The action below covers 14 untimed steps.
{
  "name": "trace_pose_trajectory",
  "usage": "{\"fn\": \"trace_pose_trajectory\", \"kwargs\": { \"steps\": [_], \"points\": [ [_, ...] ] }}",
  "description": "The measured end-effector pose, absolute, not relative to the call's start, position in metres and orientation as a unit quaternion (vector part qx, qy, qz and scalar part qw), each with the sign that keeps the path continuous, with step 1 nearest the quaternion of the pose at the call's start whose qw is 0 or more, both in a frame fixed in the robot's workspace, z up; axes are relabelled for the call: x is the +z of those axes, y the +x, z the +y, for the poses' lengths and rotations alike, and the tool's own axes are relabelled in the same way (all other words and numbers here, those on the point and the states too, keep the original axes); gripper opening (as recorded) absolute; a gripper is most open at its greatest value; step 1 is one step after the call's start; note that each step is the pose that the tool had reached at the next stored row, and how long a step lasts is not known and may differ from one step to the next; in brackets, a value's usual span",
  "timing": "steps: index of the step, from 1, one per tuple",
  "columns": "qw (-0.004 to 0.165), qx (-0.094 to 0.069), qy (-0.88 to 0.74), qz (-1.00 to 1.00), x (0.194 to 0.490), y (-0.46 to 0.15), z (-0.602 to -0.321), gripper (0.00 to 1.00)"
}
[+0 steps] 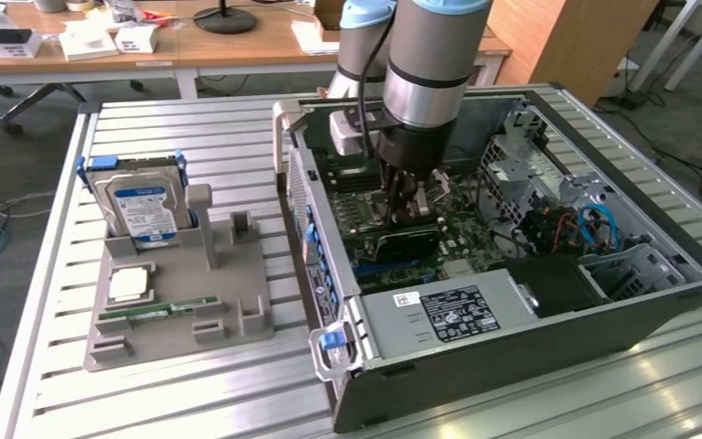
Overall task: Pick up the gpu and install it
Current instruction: 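Press down on the gpu until it lock into place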
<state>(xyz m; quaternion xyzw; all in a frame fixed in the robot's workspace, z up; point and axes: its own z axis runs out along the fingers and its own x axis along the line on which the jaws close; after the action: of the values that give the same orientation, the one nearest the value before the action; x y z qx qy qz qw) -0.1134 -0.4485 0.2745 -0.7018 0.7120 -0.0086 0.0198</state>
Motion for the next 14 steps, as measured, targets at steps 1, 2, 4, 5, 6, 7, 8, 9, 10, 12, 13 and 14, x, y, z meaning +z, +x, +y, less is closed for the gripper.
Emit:
{"fn": "trace_pose_trajectory", "kwargs": {
  "steps": [1, 2, 4, 5, 6, 7, 8, 9, 10, 12, 13, 14],
  "points": [
    [0.02, -0.009, -0.702, 0.712, 0.2739, -0.1138, -0.4479, 0.11],
    [0.02, -0.009, -0.702, 0.712, 0.2734, -0.114, -0.4474, 0.11],
    [0.02, -0.009, -0.702, 0.712, 0.2734, -0.1139, -0.4473, 0.11],
    [0.02, -0.009, -0.702, 0.712, 0.2734, -0.1139, -0.4473, 0.11],
    [0.02, -0.009, -0.702, 0.712, 0.2734, -0.1139, -0.447, 0.11],
    [0.02, -0.009, -0.702, 0.712, 0.2734, -0.114, -0.4463, 0.11],
    [0.02, -0.009, -0.702, 0.712, 0.2734, -0.114, -0.4457, 0.11],
    [0.02, -0.009, -0.702, 0.712, 0.2734, -0.1139, -0.4456, 0.11],
    [0.02, -0.009, -0.702, 0.712, 0.2731, -0.114, -0.4456, 0.11],
    [0.02, -0.009, -0.702, 0.712, 0.2724, -0.114, -0.4457, 0.11],
    [0.02, -0.009, -0.702, 0.712, 0.2721, -0.114, -0.4458, 0.11],
    [0.02, -0.009, -0.702, 0.712, 0.2719, -0.114, -0.4458, 0.11]
  ]
}}
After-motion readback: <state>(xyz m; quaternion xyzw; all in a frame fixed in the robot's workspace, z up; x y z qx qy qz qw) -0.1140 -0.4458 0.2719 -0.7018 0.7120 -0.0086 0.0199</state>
